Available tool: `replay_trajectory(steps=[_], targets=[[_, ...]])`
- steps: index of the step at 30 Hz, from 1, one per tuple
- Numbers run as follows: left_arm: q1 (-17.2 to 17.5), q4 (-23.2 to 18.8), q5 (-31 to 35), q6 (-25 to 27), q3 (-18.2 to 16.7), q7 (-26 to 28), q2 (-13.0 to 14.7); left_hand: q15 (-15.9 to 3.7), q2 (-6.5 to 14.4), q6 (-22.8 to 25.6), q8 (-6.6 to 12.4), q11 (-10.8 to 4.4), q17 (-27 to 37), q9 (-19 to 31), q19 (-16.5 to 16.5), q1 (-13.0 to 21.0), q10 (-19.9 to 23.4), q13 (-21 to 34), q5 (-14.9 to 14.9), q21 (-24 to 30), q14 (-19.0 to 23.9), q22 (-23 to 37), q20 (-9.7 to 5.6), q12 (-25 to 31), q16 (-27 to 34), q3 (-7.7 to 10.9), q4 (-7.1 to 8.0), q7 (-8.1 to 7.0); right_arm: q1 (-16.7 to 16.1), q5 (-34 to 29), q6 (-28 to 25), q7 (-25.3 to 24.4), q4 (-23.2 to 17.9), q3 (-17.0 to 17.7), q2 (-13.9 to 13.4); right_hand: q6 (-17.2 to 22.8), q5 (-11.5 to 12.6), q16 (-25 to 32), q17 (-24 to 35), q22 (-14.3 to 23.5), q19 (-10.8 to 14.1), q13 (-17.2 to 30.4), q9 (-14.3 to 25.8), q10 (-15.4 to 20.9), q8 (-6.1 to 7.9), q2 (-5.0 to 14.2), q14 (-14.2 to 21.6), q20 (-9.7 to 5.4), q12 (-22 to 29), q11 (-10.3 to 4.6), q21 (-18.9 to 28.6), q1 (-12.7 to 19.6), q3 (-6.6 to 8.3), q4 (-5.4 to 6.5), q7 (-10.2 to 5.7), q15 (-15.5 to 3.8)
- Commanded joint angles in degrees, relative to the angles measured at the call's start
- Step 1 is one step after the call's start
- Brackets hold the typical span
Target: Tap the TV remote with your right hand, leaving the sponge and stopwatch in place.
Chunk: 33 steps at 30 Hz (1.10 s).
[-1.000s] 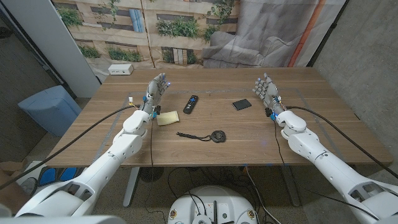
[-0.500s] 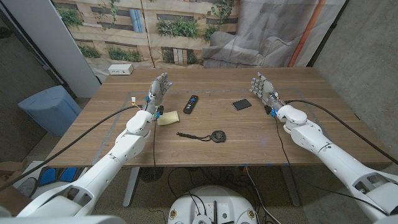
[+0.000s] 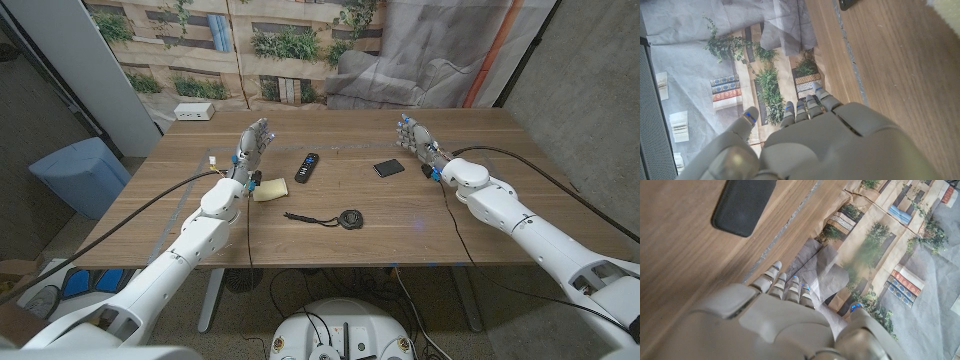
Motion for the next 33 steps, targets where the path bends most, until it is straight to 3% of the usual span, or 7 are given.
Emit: replay_trajectory(steps=[1,12,21,33], targets=[[1.7,-3.4,-2.2,3.5,-1.1,0.3,1.9,0.06,6.1,0.2,-0.09,0.06,0.2,0.2,0.3,0.4,-0.1,0.3,0.1,0.1,0.2,0.2,0.00,0.0,0.0,0.33,-0.08,-0.21,1.6,-8.3,-6.8,-4.3,-7.0,-3.1,-2.6,0.0,0.5,-0.1,0.0,0.2,-0.1,0.2,0.2,0.6,0.17,0.73,-0.2,-0.18,0.2,-0.27,0.3,0.5,0.11,-0.40,-0.45,-0.37],[3.4,-6.4,-4.5,6.7,-2.1,1.2,3.1,0.01,6.1,0.0,-0.17,-0.02,0.2,0.2,0.2,0.5,-0.1,0.3,0.1,0.1,0.2,0.2,-0.02,0.0,0.0,0.25,-0.21,-0.27,4.1,-19.8,-15.5,-7.6,-13.7,-7.6,-4.5,0.4,0.6,-0.1,-0.3,0.2,-0.1,0.2,0.2,0.6,0.30,1.13,-0.1,-0.37,0.2,-0.65,0.4,0.8,0.18,-0.69,-0.67,-0.62],[4.2,-8.0,-5.3,8.5,-2.4,1.6,4.0,-0.03,6.0,0.1,-0.16,0.06,0.2,0.2,0.2,0.4,-0.1,0.3,0.0,0.1,0.3,0.2,-0.07,0.0,0.0,0.23,-0.18,-0.30,7.9,-29.8,-20.4,-6.5,-15.3,-12.4,-4.4,0.6,0.6,-0.2,-0.5,0.2,-0.4,0.1,0.2,0.5,0.34,1.58,-0.1,-0.69,0.2,-1.21,0.3,1.2,0.32,-0.98,-1.05,-1.13],[5.6,-10.6,-6.1,10.3,-3.0,2.3,5.5,-0.03,5.9,-0.2,-0.25,0.09,0.2,0.2,0.2,0.4,-0.3,0.3,0.0,0.1,0.2,0.2,-0.10,-0.1,0.0,0.18,-0.22,-0.35,14.0,-42.9,-25.2,-1.3,-15.4,-19.0,-3.2,0.9,0.5,-0.2,-0.6,0.2,-1.0,0.1,0.2,0.3,0.37,1.94,-0.4,-0.94,0.0,-1.57,0.2,1.2,0.27,-1.12,-1.85,-1.44]])
